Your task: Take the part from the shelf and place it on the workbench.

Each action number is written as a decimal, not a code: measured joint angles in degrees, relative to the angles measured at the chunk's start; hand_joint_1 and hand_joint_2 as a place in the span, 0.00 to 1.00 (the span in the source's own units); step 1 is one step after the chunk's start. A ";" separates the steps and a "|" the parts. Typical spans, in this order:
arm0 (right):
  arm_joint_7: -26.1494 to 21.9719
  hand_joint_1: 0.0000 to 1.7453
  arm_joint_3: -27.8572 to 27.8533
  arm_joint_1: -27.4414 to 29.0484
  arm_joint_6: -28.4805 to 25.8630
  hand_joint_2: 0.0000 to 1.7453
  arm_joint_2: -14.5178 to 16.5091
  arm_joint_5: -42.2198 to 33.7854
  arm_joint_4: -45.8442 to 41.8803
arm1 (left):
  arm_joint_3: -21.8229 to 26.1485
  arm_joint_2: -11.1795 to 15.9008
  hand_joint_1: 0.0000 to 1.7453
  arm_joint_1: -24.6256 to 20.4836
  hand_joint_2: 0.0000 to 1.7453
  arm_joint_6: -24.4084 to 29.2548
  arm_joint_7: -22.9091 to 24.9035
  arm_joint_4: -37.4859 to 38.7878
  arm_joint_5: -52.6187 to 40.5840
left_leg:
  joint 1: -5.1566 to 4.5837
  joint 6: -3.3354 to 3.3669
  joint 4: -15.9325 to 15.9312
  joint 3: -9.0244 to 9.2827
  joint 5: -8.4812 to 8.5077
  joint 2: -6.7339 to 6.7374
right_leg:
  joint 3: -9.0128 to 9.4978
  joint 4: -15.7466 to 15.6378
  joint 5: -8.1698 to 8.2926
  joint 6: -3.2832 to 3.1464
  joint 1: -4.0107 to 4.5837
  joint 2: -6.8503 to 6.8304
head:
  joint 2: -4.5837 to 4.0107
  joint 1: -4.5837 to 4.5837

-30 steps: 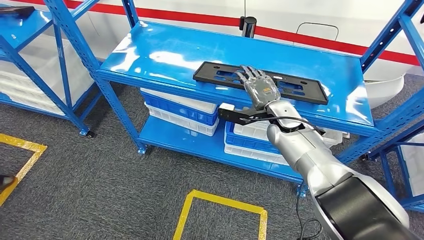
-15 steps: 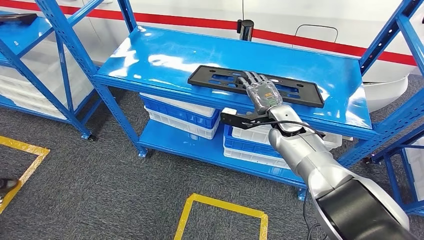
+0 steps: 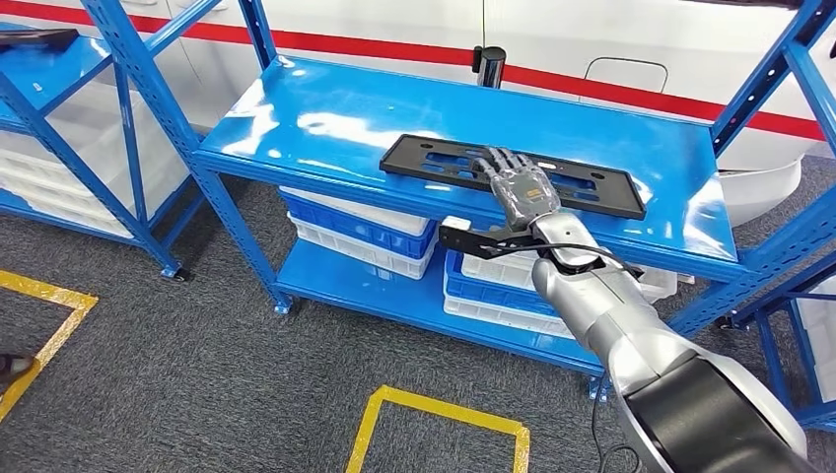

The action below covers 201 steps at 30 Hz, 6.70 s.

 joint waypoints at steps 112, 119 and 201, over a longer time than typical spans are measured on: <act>-15.92 1.00 -15.30 10.48 0.44 1.00 -16.27 -18.02 -30.06 | 5.53 -0.20 0.00 -1.20 1.00 0.53 -1.70 -0.03 -2.43 | 1.81 -1.86 -0.06 -2.41 2.86 0.10 | 6.53 -7.79 0.52 1.57 -1.95 -0.30 | -0.02 0.17; -15.75 1.00 -16.19 11.63 0.65 1.00 -16.86 -17.62 -30.75 | 4.99 0.38 0.00 -1.49 1.00 0.17 -1.64 -0.07 -2.94 | 2.09 -4.08 3.92 -5.32 1.39 -0.06 | 8.41 -12.02 2.32 -0.18 -2.00 0.70 | -0.01 -0.10; -16.85 1.00 -19.32 10.13 2.08 1.00 -14.20 -16.94 -28.85 | 5.75 0.51 0.00 -1.59 1.00 -0.05 -3.75 -0.26 -2.49 | 0.79 -0.70 2.34 -3.77 1.50 0.91 | 1.68 1.42 -3.34 -0.47 -0.41 -0.49 | -0.01 -0.01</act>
